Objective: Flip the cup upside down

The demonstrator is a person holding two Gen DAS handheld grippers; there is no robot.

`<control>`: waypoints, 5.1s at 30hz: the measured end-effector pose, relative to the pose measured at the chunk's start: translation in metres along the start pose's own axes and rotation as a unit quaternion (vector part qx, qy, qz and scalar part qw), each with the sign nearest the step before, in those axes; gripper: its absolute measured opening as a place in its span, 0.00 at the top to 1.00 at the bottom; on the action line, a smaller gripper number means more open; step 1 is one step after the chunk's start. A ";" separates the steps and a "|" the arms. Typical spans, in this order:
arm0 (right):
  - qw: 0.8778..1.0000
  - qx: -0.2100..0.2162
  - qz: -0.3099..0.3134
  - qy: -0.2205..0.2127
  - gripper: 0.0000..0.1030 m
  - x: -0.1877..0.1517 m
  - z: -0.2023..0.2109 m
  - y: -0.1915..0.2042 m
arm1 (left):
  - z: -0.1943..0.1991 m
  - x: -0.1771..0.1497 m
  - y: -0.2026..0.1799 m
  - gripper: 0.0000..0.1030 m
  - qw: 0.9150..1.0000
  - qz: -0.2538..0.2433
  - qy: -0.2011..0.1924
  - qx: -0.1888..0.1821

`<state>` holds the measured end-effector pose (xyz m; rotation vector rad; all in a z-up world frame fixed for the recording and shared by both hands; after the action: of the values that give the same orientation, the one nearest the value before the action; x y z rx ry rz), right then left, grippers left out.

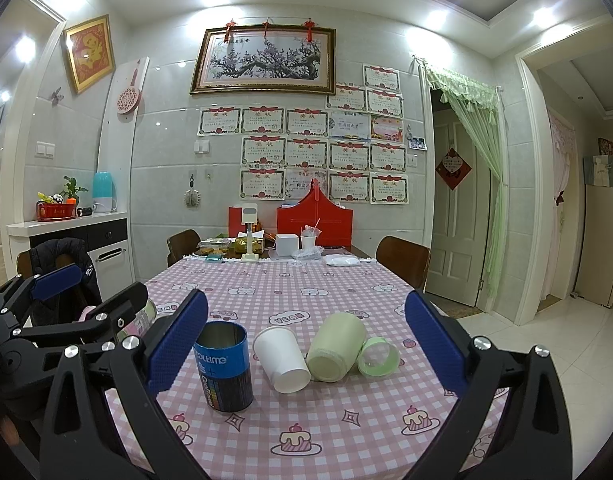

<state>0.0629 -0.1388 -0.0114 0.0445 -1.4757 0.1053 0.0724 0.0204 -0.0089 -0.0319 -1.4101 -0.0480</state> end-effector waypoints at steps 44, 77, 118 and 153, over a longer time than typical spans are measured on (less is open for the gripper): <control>1.000 0.000 -0.001 0.008 0.08 -0.010 -0.003 0.002 | 0.001 -0.006 0.003 0.12 1.000 -0.001 0.007 0.002; 0.999 0.000 0.006 0.045 0.07 -0.027 -0.027 0.004 | -0.013 -0.021 0.009 0.12 0.999 -0.020 0.034 0.023; 0.985 -0.022 0.020 0.172 0.08 -0.085 -0.181 0.020 | -0.179 -0.093 0.073 0.12 0.968 -0.008 0.220 0.122; 1.000 0.011 -0.004 -0.023 0.07 0.017 0.007 -0.001 | 0.021 0.025 -0.001 0.12 0.999 -0.026 0.003 0.044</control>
<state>0.0575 -0.1396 0.0066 0.0722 -1.5209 0.1151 0.0554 0.0203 0.0187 0.0776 -1.4052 -0.0280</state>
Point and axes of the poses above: each gripper's, at about its wrist camera, not at the fingertips, and z roughly against the way its jaws point, y to its left, x to its top, the point moved 9 cm from there along -z, roughly the way its jaws point
